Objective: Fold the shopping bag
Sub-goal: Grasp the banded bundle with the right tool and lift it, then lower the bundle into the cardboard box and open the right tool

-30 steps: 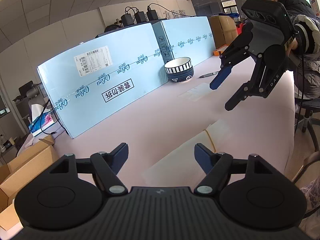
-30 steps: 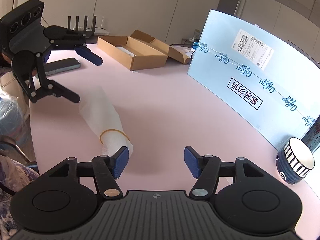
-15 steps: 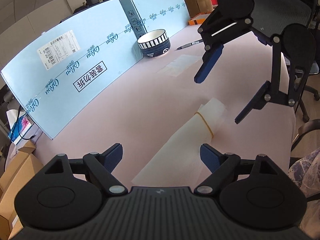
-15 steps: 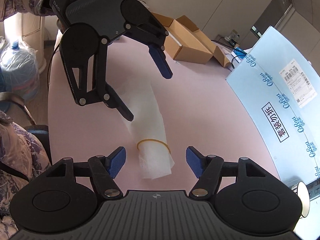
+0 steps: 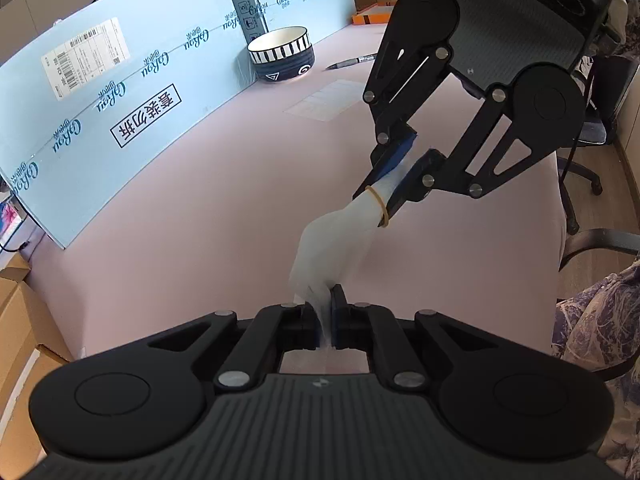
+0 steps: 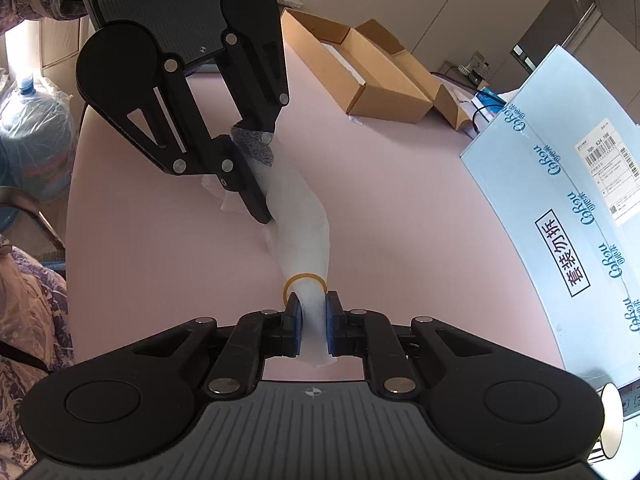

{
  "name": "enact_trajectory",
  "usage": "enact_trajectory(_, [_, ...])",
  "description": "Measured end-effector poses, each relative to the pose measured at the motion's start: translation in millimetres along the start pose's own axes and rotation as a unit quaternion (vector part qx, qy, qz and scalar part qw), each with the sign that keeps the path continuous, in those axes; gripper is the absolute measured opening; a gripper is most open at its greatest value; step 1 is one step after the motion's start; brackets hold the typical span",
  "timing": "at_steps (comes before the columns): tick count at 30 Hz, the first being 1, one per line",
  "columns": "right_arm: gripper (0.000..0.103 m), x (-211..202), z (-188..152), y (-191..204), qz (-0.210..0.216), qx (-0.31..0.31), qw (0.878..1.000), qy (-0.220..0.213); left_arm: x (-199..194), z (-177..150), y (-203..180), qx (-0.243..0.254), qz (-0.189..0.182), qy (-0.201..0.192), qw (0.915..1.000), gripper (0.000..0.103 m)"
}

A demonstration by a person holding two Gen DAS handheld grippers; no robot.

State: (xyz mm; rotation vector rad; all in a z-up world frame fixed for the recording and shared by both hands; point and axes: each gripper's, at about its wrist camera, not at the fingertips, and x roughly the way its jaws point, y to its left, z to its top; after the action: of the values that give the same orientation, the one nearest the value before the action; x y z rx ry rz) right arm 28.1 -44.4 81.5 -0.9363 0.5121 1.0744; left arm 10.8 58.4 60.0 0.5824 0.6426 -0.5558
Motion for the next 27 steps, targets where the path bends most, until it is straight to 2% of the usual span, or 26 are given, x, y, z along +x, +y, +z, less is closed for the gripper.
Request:
enact_trajectory(4, [0.010, -4.2, 44.1, -16.5, -0.020, -0.021, 0.998, -0.050, -33.8, -2.6, 26.8, 0.016, 0.062, -0.017, 0.9978, 0.005])
enact_trajectory(7, [0.010, 11.7, 89.6, -34.7, -0.030, -0.033, 0.995, -0.089, -59.1, -4.5, 47.1, 0.028, 0.109, -0.030, 0.9932, 0.007])
enact_trajectory(8, [0.010, 19.8, 105.7, -41.4, -0.031, -0.035, 0.994, -0.100, -65.5, -7.0, 61.6, 0.022, 0.134, -0.030, 0.9903, 0.007])
enact_trajectory(10, [0.010, 37.0, 130.5, -52.6, -0.027, -0.038, 0.992, -0.114, -74.7, -12.2, 91.6, 0.004, 0.156, -0.022, 0.9874, 0.007])
enact_trajectory(13, [0.010, 85.6, 176.4, -77.0, -0.002, -0.029, 0.991, -0.130, -82.1, -25.8, 141.2, -0.011, 0.190, -0.007, 0.9817, 0.008])
enact_trajectory(15, [0.010, 117.3, 195.5, -87.6, 0.022, -0.023, 0.991, -0.127, -79.3, -42.0, 177.4, -0.042, 0.195, 0.005, 0.9799, 0.008])
enact_trajectory(19, [0.010, 173.0, 215.5, -87.6, 0.061, -0.030, 0.993, -0.098, -57.2, -76.0, 232.5, -0.118, 0.165, 0.042, 0.9782, 0.010])
enact_trajectory(21, [0.011, 195.5, 219.4, -86.3, 0.076, -0.037, 0.993, -0.083, -45.4, -88.0, 245.7, -0.147, 0.154, 0.069, 0.9746, 0.016])
enact_trajectory(24, [0.011, 219.3, 222.4, -90.2, 0.094, -0.030, 0.993, -0.070, -27.7, -103.7, 262.6, -0.189, 0.130, 0.086, 0.9695, 0.017])
enact_trajectory(26, [0.013, 229.8, 220.9, -97.1, 0.107, -0.012, 0.992, -0.064, -21.5, -108.9, 265.3, -0.198, 0.121, 0.095, 0.9681, 0.022])
enact_trajectory(27, [0.018, 231.6, 219.7, -99.3, 0.112, -0.005, 0.992, -0.063, -18.6, -110.8, 265.1, -0.197, 0.118, 0.101, 0.9679, 0.034])
